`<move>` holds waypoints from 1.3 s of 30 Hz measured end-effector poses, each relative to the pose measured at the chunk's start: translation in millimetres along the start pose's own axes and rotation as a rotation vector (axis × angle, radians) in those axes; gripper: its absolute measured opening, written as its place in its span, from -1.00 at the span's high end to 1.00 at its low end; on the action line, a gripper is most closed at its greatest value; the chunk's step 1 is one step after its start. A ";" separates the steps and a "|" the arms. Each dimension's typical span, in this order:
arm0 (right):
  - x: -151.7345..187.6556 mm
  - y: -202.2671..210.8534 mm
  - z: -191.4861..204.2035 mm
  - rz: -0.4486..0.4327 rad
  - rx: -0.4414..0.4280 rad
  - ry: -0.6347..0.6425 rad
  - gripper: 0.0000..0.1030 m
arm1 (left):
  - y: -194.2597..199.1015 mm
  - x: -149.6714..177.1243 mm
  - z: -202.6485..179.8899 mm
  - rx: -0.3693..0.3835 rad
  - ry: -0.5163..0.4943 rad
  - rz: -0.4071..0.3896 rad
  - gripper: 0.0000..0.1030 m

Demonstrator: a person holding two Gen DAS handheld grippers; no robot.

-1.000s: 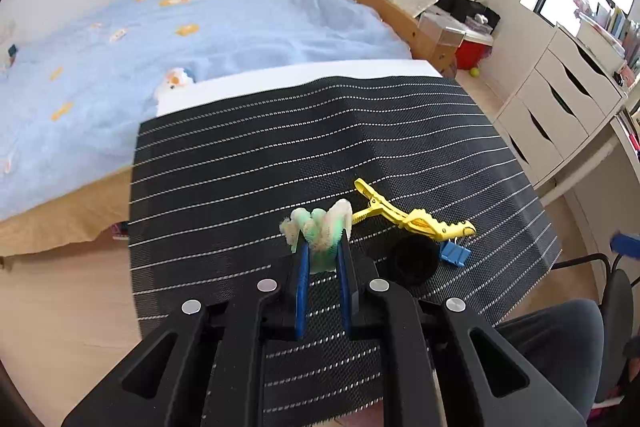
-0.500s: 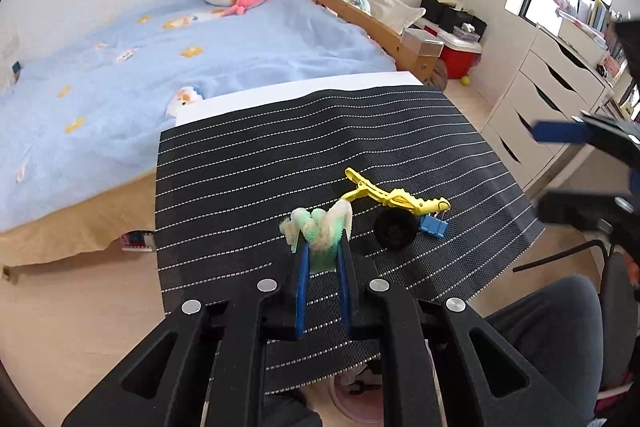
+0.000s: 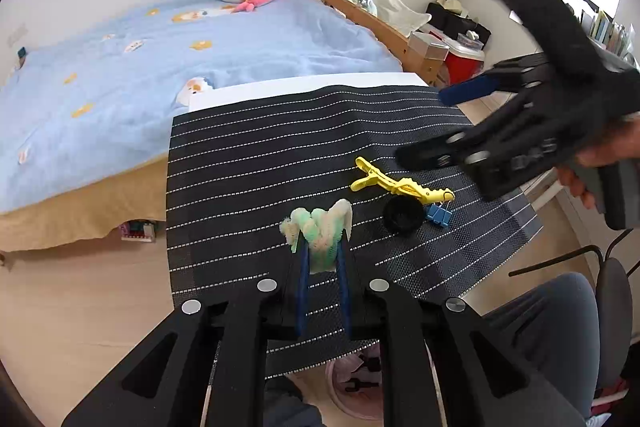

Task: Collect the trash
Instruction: 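Grasp the yellow clip with the right tool while the left holds the green coil, then carry the yellow clip over the bin and open the right tool while the left holds the green coil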

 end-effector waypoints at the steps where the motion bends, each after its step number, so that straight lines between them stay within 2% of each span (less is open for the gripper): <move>1: -1.3 -7.0 0.3 0.022 -0.003 -0.002 -0.93 | 0.4 0.3 0.6 0.001 0.002 -0.002 0.76; 6: -2.9 -31.8 4.8 0.094 -0.011 0.005 -0.91 | 2.0 3.3 4.9 0.003 0.019 -0.006 0.76; 8: -1.9 -38.2 6.3 0.121 -0.017 0.014 -0.63 | 1.5 5.1 6.9 0.004 0.025 -0.005 0.76; 9: -0.6 -42.8 6.3 0.142 -0.013 0.016 -0.43 | 1.4 6.1 7.4 0.004 0.027 -0.005 0.76; 11: 1.6 -47.6 6.8 0.161 -0.013 0.018 -0.36 | 1.0 7.4 8.2 0.005 0.030 -0.004 0.76; 13: 3.5 -52.1 6.8 0.175 -0.019 0.017 -0.11 | 0.0 8.6 9.2 0.007 0.033 -0.004 0.76; 19: 7.1 -59.5 4.2 0.195 -0.017 0.018 0.39 | -3.5 10.4 8.8 0.014 0.039 0.001 0.76; 23: 7.8 -61.7 3.5 0.195 -0.022 0.017 0.48 | -5.5 11.0 8.7 0.019 0.041 0.004 0.76; 25: 7.6 -62.0 2.2 0.194 -0.021 0.015 0.81 | -5.7 11.3 7.9 0.019 0.040 0.004 0.76; 32: 1.1 -54.0 -0.4 0.139 -0.016 -0.001 0.83 | -3.1 9.6 7.3 0.012 0.036 -0.001 0.76; 39: 6.4 -26.5 -9.0 0.047 -0.017 -0.032 0.84 | -1.8 6.7 2.7 0.013 0.021 -0.006 0.76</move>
Point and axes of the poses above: each gripper's, at about its wrist camera, not at the fingertips, and y roughly against the way its jaws point, z to its left, x to its underside, the point moved 6 cm from there along -y, roughly the way its jaws point, and after that the axes turned 6 degrees about -y, right-handed, at the moved point
